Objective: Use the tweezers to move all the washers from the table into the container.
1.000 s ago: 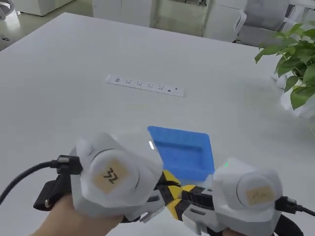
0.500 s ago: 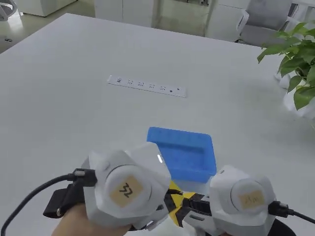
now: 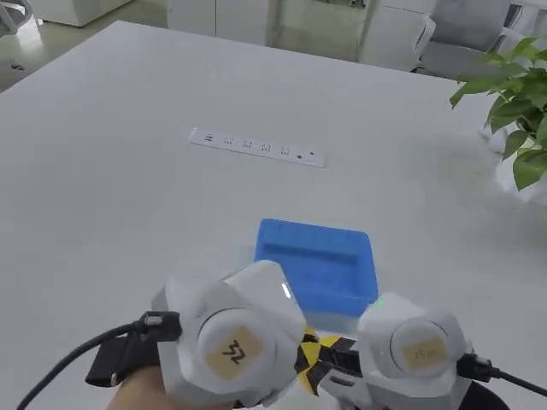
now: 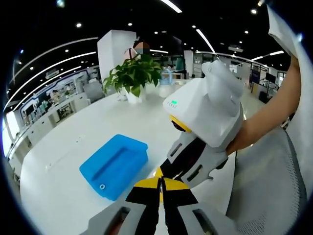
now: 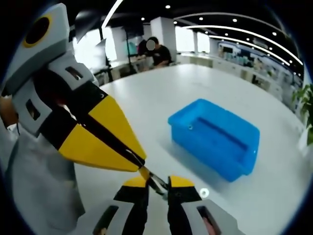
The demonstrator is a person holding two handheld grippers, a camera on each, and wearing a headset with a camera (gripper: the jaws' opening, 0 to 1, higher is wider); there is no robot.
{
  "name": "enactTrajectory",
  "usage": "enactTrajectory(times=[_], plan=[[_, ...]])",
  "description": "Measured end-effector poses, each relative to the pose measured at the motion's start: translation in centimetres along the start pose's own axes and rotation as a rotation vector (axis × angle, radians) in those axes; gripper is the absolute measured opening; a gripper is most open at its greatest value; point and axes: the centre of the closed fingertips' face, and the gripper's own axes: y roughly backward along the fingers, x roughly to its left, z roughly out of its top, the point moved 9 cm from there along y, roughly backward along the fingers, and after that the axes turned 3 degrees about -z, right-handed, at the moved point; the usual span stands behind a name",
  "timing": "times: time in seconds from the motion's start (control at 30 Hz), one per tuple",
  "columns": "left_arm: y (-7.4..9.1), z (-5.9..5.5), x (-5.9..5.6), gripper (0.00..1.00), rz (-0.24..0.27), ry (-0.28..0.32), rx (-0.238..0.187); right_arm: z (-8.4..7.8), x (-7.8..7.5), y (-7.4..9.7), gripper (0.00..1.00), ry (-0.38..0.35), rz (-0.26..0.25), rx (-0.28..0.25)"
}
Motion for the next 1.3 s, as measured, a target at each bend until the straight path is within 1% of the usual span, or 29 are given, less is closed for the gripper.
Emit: enactTrajectory(times=[0.13,0.27,0.37,0.4,0.43,0.47,0.5,0.6,0.63,0.7,0.77,0.8,0.87,0.9,0.97,1.0,1.03,1.13,1.23,1.27,1.3], plan=[[0.1,0.0,0.0,0.0,0.002,-0.009,0.005,0.0,0.0,0.0,0.12,-0.002,0.003,0.001],[0.2,0.3,-0.2,0.0,0.015,-0.044,0.009,0.3,-0.1,0.0,0.12,0.005,0.001,-0.007],[-0.1,0.1,0.0,0.0,0.011,-0.045,0.022,0.2,-0.1,-0.4,0.12,0.006,0.005,0.002],[-0.1,0.1,0.1,0.0,0.001,-0.027,0.006,0.1,-0.1,-0.4,0.12,0.003,0.002,0.003],[-0.2,0.1,0.2,0.0,-0.001,-0.018,0.01,0.1,-0.1,-0.4,0.12,0.002,0.001,0.0],[0.0,0.0,0.1,0.0,-0.002,-0.024,0.011,-0.1,0.0,-0.5,0.12,-0.016,0.005,0.012],[0.2,0.0,0.0,0.0,-0.003,-0.023,0.008,-0.1,-0.1,-0.4,0.12,-0.009,0.004,0.001],[0.1,0.0,-0.2,0.0,-0.005,-0.031,0.009,-0.1,-0.1,-0.3,0.12,-0.021,0.008,0.005],[0.2,0.0,-0.3,0.0,-0.006,-0.034,0.01,-0.2,-0.2,-0.3,0.12,-0.016,0.01,0.007],[0.3,-0.1,-0.3,0.0,-0.009,-0.033,0.012,-0.2,-0.2,-0.2,0.12,0.02,0.02,0.015],[0.3,-0.1,-0.2,0.0,-0.01,-0.035,0.013,-0.2,-0.3,-0.1,0.12,0.065,0.028,0.032],[0.4,-0.2,-0.1,0.0,-0.011,-0.034,0.013,-0.4,-0.4,-0.1,0.12,0.076,0.034,0.042],[0.5,-0.3,0.0,0.0,-0.017,-0.025,0.012,-0.7,-0.5,-0.2,0.12,0.066,0.057,0.051],[0.5,-0.3,0.0,0.0,-0.019,-0.025,0.012,-0.8,-0.6,-0.2,0.13,0.046,0.069,0.051],[0.5,-0.3,0.0,0.0,-0.026,-0.029,0.017,-0.8,-0.8,-0.2,0.12,0.048,0.061,0.045],[0.5,-0.3,0.0,0.0,-0.026,-0.032,0.018,-0.7,-0.9,-0.3,0.14,0.064,0.05,0.04],[0.6,-0.3,-0.1,0.0,-0.028,-0.037,0.021,-0.6,-0.9,-0.3,0.15,0.077,0.049,0.041],[0.5,-0.3,-0.1,0.0,-0.044,-0.048,0.028,-0.5,-0.7,-0.5,0.14,0.141,0.073,0.053],[0.4,-0.2,-0.2,0.0,-0.07,-0.057,0.031,-0.6,-0.5,-0.7,0.11,0.145,0.086,0.061],[0.4,-0.2,-0.2,0.0,-0.064,-0.07,0.036,-0.7,-0.6,-0.7,0.1,0.153,0.088,0.057],[0.4,-0.2,-0.2,0.0,-0.061,-0.077,0.037,-0.7,-0.7,-0.8,0.1,0.139,0.092,0.051]])
